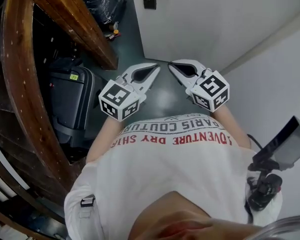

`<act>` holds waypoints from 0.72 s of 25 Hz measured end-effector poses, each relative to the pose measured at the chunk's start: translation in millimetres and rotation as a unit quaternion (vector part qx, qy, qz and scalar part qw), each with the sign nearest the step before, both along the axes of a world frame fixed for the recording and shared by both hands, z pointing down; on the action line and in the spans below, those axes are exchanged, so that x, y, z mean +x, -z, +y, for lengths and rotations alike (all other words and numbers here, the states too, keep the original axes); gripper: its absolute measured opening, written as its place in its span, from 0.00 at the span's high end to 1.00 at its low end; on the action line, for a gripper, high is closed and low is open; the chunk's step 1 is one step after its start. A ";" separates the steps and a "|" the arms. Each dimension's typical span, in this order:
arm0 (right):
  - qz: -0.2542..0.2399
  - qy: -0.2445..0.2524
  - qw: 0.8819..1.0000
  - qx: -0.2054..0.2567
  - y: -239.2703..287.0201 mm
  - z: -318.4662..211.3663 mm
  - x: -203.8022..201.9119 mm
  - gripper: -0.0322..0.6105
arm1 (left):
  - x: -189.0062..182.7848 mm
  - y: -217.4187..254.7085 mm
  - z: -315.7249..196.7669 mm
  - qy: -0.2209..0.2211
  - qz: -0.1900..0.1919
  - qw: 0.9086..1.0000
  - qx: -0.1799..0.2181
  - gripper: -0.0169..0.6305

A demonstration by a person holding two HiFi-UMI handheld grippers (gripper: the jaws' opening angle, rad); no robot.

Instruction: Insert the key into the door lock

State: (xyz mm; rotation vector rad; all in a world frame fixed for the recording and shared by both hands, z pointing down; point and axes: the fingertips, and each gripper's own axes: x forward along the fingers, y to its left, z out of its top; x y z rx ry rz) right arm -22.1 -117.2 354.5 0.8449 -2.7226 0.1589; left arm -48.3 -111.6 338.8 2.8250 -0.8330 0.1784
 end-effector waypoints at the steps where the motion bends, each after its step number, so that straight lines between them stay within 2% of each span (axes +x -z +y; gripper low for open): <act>1: 0.001 0.003 1.000 -0.003 0.2 11.5 -1.8 0.95 | -0.2 0.4 11.2 0.000 0.001 1.000 -0.002 0.97; 7: 0.005 0.005 1.000 -0.006 0.7 98.4 11.8 0.95 | 19.9 -0.5 94.1 -0.008 0.005 1.000 -0.012 0.97; 13: 0.006 -0.065 0.998 -0.005 -2.7 244.5 58.3 0.95 | 65.9 -8.1 243.9 -0.058 -0.032 0.998 -0.007 0.97; 15: 0.005 -0.074 0.997 -0.007 -2.6 294.9 75.7 0.95 | 87.7 -5.5 293.6 -0.070 -0.028 0.997 -0.012 0.97; 18: -0.006 -0.072 0.997 0.000 -4.7 350.6 102.2 0.95 | 112.0 -2.0 346.8 -0.062 -0.022 0.998 -0.003 0.97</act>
